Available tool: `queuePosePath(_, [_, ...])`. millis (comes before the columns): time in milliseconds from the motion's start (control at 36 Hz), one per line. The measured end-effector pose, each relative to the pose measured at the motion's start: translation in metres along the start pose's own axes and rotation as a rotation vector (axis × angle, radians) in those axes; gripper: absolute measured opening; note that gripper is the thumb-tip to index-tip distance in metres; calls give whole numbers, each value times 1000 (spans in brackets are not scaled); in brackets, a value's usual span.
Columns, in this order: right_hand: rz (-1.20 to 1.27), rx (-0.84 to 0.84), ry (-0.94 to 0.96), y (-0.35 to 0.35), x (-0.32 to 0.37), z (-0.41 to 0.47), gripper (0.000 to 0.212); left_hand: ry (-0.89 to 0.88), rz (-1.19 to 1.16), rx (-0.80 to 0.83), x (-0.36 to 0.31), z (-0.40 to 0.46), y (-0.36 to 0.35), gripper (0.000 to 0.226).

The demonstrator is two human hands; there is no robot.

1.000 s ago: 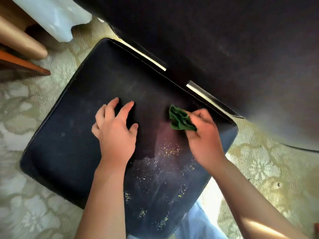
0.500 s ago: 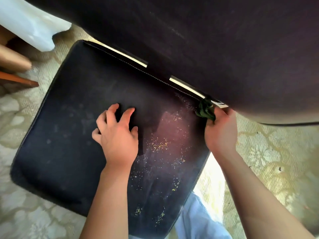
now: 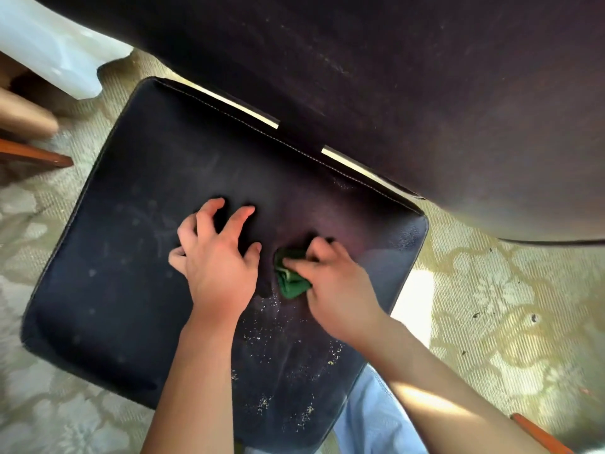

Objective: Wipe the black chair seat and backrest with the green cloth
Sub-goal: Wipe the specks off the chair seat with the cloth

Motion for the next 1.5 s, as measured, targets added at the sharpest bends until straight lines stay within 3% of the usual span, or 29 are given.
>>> queuePosePath(83, [98,39,16,1,-1,-6,55,-1,-16,7,-1,1,2,55])
queuePosePath(139, [217,-25,-10,15,-6,-4,55,1,-33,4,0,2,3,54])
queuePosePath(278, [251,-461,-229,66,-39,9,37,-7,-44,-9,2,1,3,55])
queuePosePath(333, [211,-548,-333,75,-53,12,30,-15,-35,-10,3,1,4,56])
queuePosePath(444, [118,-473,-490,69,-70,22,36,-30,-31,-8,5,2,5,57])
queuePosePath(694, [18,-540,-463,62,-44,44,46,-48,-43,-36,8,2,0,59])
queuePosePath(1000, [-85,-42,-70,18,11,31,58,-49,-44,1,11,2,4,60])
queuePosePath(1111, [-17,71,-4,12,12,16,55,-58,-50,-1,11,0,6,59])
queuePosePath(1167, [80,20,-29,19,7,17,53,-51,-76,-20,13,-1,8,57])
queuePosePath(1333, [89,-486,-175,70,-22,39,51,77,-27,-51,33,-2,15,57])
queuePosePath(1389, [57,-492,-213,69,-24,51,48,102,-4,-25,39,-3,13,60])
queuePosePath(1500, [-31,-402,-209,48,-14,54,60,100,-3,-6,42,-4,10,63])
Point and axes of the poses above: each hand's wrist, its own z-axis towards the middle knuckle, its own y-axis out of the back of the hand, x = y × z, the point moved 4 cm from there along z, towards the middle knuckle, and after that the axes turned 7 degrees about -y, right-handed, at the moved point
